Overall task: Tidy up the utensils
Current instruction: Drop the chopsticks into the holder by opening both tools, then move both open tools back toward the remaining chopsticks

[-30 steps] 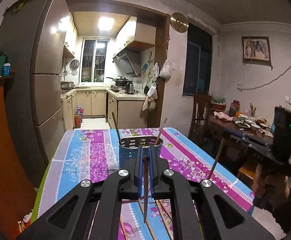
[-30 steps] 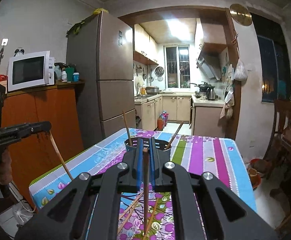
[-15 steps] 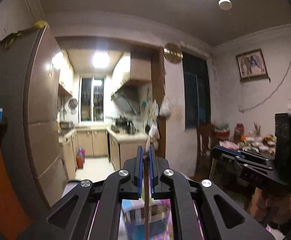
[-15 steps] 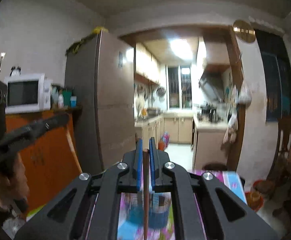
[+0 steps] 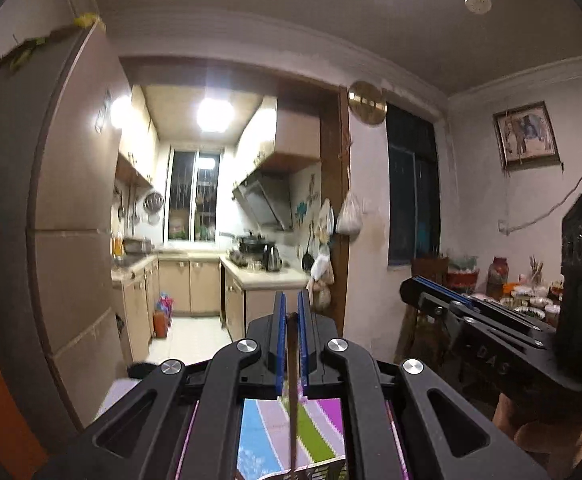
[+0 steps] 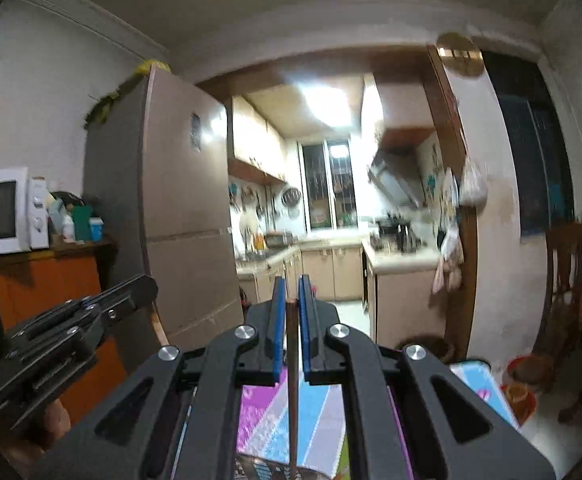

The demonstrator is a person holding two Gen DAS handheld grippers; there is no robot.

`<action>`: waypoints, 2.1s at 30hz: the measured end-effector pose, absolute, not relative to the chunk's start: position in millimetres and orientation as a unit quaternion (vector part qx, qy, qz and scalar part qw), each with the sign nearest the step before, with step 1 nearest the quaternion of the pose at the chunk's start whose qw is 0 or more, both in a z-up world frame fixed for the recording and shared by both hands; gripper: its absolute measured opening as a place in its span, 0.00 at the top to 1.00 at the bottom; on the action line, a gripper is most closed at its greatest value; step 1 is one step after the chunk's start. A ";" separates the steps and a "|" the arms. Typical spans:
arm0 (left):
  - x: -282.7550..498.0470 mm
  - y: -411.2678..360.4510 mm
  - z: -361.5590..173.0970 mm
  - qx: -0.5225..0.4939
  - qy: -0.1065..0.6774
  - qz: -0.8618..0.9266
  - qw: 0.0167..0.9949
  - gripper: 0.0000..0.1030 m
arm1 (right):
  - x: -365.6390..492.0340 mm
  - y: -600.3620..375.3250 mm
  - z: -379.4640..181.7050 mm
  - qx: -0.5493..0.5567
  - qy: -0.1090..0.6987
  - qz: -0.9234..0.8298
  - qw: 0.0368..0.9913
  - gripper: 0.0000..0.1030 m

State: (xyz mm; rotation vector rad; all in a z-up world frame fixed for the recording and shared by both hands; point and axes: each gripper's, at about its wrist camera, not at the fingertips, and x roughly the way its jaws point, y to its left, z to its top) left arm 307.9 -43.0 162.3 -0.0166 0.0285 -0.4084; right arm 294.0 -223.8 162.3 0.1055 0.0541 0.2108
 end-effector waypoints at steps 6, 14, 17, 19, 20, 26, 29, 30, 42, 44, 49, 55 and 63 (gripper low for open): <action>336.3 -40.9 108.4 -0.013 0.068 -0.198 0.978 0.93 | 318.6 -220.9 112.5 0.082 0.091 0.110 0.986 0.95; 349.7 -31.2 72.8 -0.021 0.105 -0.179 0.978 0.93 | 330.0 -234.3 82.3 0.123 0.145 0.099 0.977 0.94; 348.6 -20.8 77.9 -0.033 0.106 -0.172 0.979 0.93 | 321.4 -241.2 91.0 0.124 0.135 0.087 0.979 0.94; 342.9 -15.0 89.7 -0.036 0.095 -0.167 0.981 0.93 | 313.7 -248.8 100.6 0.120 0.123 0.078 0.982 0.94; 336.0 -8.4 100.3 -0.039 0.082 -0.163 0.982 0.93 | 307.1 -255.2 107.9 0.115 0.113 0.072 0.984 0.93; 257.5 43.8 155.6 -0.042 -0.013 -0.122 0.992 0.93 | 227.8 -306.0 141.5 0.074 0.066 0.046 0.994 0.93; 184.9 77.4 162.0 -0.010 -0.061 -0.100 0.993 0.89 | 159.8 -331.3 140.6 0.042 0.054 0.026 0.997 0.82; 165.0 82.9 160.9 0.002 -0.069 -0.092 0.993 0.81 | 130.3 -338.7 135.3 0.027 0.050 0.011 0.998 0.72; -2.9 119.7 36.0 0.102 0.036 -0.025 0.994 0.57 | -52.9 -348.8 29.0 0.031 0.123 -0.044 0.991 0.08; -13.8 113.4 9.8 0.107 0.066 -0.037 0.991 0.54 | -61.8 -336.2 11.1 0.051 0.132 -0.023 0.990 0.05; -30.4 81.2 -61.6 0.099 0.159 -0.095 0.978 0.52 | -62.8 -305.9 -35.2 0.050 0.184 -0.018 0.982 0.05; -32.3 46.3 -101.5 0.105 0.211 -0.141 0.962 0.53 | -57.5 -268.3 -74.9 0.040 0.232 0.000 0.972 0.05; -12.0 17.6 -117.5 0.098 0.243 -0.153 0.953 0.71 | -62.3 -228.9 -94.9 -0.012 0.239 0.022 0.971 0.06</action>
